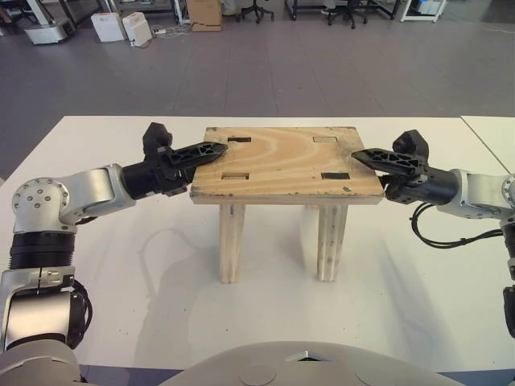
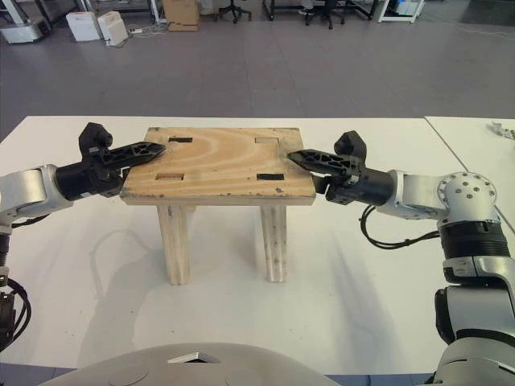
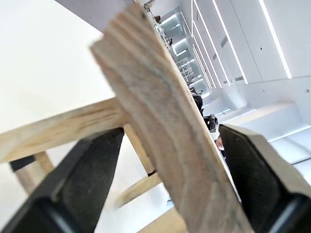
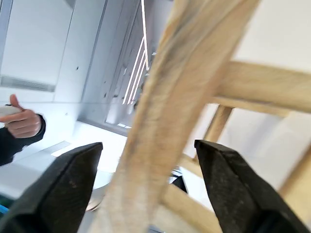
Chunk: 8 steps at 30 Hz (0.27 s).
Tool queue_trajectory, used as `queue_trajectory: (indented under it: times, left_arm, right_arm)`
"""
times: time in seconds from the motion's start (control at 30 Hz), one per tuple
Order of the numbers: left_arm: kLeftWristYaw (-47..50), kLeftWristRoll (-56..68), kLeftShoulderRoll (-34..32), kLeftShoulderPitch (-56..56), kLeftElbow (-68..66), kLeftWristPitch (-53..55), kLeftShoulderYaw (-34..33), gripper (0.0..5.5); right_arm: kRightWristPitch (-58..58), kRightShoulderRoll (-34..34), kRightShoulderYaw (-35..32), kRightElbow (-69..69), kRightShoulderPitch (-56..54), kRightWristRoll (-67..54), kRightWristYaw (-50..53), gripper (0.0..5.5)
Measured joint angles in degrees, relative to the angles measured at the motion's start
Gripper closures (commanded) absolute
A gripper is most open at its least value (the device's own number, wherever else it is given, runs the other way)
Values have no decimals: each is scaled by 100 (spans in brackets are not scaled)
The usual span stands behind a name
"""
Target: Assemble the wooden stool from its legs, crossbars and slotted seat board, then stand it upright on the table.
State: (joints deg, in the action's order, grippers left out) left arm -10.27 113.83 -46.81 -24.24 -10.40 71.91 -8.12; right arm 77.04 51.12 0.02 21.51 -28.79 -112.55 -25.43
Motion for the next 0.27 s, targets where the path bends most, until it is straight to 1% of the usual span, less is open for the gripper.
queue_trajectory:
  times: [0.07, 0.1, 0.13, 0.17, 0.2, 0.27]
  left_arm:
    - [-79, -18, -443, 414, -96, 53, -522, 107]
    - [-360, -204, -734, 664, -224, 72, -998, 101]
    - [-679, -554, -957, 886, -245, -8, -1333, 101]
    - [-994, -1136, -1156, 1182, -185, -358, -1602, 101]
    - [-1223, -1816, -1194, 1426, -53, -847, -1705, 101]
    - [-1338, -3172, -1133, 1762, 28, -2000, -1675, 101]
  right_arm:
    - [-361, 146, -697, -59, 376, 20, 413, 101]
    - [-678, 220, -1101, -202, 614, 285, 473, 94]
    - [-1063, 236, -1335, -423, 805, 736, 447, 94]
    - [-1646, 206, -1420, -649, 1032, 1430, 425, 94]
    - [-2227, 108, -1416, -853, 1219, 2146, 405, 94]
    - [-3469, -257, -1243, -1018, 1444, 3533, 373, 94]
